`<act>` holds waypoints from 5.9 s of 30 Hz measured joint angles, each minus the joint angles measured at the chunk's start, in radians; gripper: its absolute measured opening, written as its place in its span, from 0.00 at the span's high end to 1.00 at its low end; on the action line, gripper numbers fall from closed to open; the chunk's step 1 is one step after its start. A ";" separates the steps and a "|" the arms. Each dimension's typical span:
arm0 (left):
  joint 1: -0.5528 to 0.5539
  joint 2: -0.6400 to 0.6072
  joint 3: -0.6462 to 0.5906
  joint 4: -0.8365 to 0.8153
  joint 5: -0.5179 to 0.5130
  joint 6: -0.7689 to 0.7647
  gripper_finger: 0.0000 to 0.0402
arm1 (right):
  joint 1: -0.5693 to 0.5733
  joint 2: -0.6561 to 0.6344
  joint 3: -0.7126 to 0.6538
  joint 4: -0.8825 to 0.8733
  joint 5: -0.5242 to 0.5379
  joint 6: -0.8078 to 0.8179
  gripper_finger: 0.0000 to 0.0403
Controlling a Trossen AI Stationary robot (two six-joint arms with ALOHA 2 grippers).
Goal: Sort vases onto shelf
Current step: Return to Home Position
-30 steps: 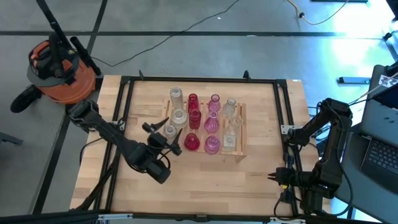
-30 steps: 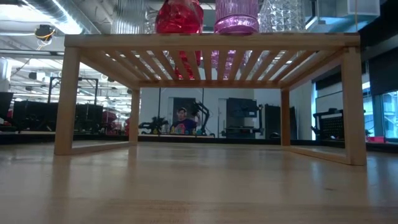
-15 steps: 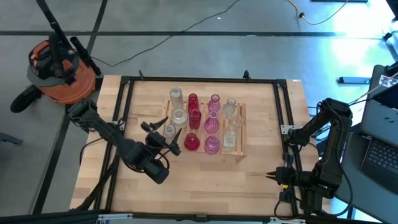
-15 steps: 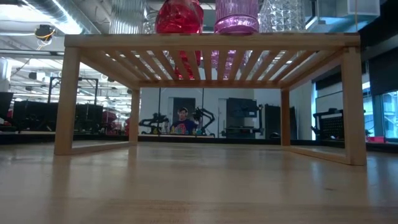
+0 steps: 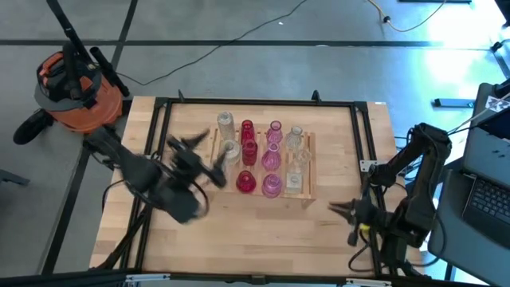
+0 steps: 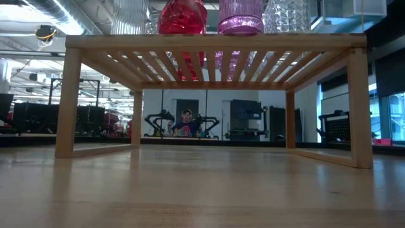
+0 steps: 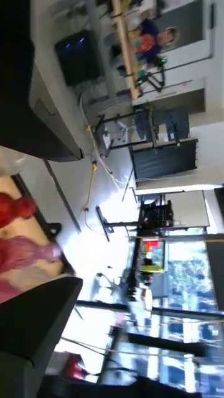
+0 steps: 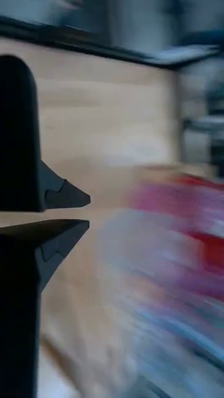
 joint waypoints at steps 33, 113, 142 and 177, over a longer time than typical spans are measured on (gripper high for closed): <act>0.642 -0.979 -0.982 0.849 1.251 0.220 0.32 | -0.224 -0.619 -0.487 0.017 0.385 0.063 1.00; 0.643 -1.389 -1.530 0.354 1.321 0.001 0.32 | -0.804 -0.875 -0.872 1.074 -0.565 -1.462 1.00; 0.643 -1.389 -1.531 0.354 1.321 0.001 0.32 | -1.156 -0.813 -0.940 0.953 -0.518 -1.489 1.00; 0.643 -1.389 -1.531 0.354 1.321 0.001 0.32 | -1.207 -0.790 -1.114 1.089 -0.826 -1.419 1.00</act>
